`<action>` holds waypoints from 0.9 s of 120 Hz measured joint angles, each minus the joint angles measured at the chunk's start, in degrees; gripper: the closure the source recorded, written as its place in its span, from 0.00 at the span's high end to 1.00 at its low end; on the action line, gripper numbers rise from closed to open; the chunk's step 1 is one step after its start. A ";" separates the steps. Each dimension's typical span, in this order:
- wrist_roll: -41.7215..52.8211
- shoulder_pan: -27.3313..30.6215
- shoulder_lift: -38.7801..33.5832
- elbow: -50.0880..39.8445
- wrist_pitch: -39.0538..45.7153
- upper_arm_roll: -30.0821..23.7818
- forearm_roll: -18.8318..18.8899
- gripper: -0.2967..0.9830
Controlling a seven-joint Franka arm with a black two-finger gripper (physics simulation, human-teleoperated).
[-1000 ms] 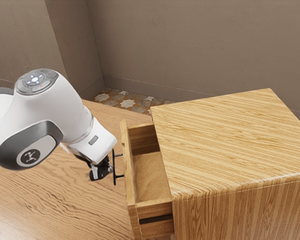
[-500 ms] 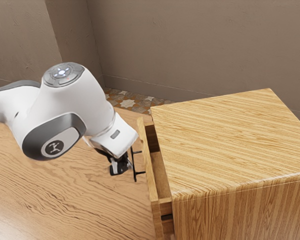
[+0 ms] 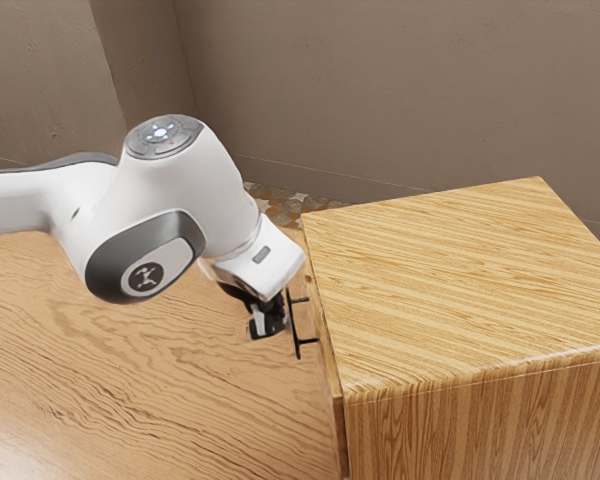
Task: Push the drawer handle with one arm to close the drawer
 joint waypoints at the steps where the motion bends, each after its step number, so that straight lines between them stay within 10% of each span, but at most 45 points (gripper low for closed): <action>1: -0.01 0.01 0.17 0.16 0.03 -0.02 0.21 0.15; 46: -2.21 4.90 -9.70 -4.70 -1.40 5.64 -2.90 0.16; 75: -18.50 2.98 -0.70 9.17 -14.35 21.58 -3.60 0.54; 108: -43.87 -0.58 2.84 19.13 -32.15 30.54 0.77 0.71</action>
